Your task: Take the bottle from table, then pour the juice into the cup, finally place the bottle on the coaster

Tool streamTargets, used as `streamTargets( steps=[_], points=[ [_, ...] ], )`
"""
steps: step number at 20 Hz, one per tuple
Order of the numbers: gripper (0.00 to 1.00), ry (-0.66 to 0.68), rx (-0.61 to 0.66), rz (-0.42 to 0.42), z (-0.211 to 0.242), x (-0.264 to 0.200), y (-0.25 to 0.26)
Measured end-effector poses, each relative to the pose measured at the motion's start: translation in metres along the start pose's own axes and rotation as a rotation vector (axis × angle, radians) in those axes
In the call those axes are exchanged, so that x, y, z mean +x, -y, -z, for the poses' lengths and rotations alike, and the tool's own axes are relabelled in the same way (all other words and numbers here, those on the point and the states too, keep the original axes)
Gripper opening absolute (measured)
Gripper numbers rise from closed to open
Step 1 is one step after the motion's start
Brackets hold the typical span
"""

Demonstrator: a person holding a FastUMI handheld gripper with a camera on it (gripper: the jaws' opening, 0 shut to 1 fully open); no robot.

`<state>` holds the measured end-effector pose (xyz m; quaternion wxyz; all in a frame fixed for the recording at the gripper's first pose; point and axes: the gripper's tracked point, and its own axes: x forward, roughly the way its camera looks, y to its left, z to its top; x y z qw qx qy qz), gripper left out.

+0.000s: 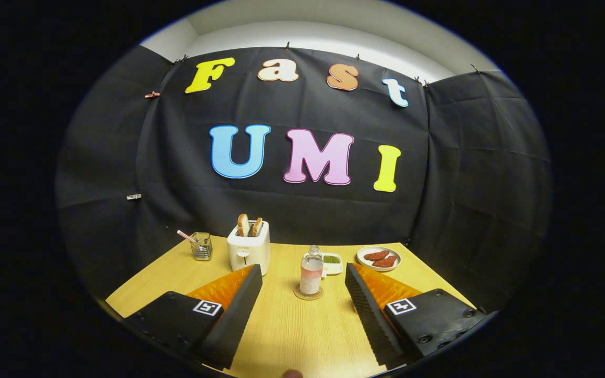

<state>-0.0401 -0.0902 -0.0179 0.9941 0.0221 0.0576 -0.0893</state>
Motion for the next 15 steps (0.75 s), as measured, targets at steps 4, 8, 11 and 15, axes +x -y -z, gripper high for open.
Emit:
streamTargets(
  steps=[4, 8, 11, 15],
  points=[
    [0.97, -0.011, 0.032, 0.039, -0.006, -0.004, -0.006],
    [0.97, 0.025, 0.065, 0.083, -0.015, -0.009, -0.013],
    [0.97, 0.036, 0.061, 0.091, -0.012, -0.014, -0.021],
    [0.97, 0.034, 0.091, 0.013, -0.002, -0.020, -0.047]
  ],
)
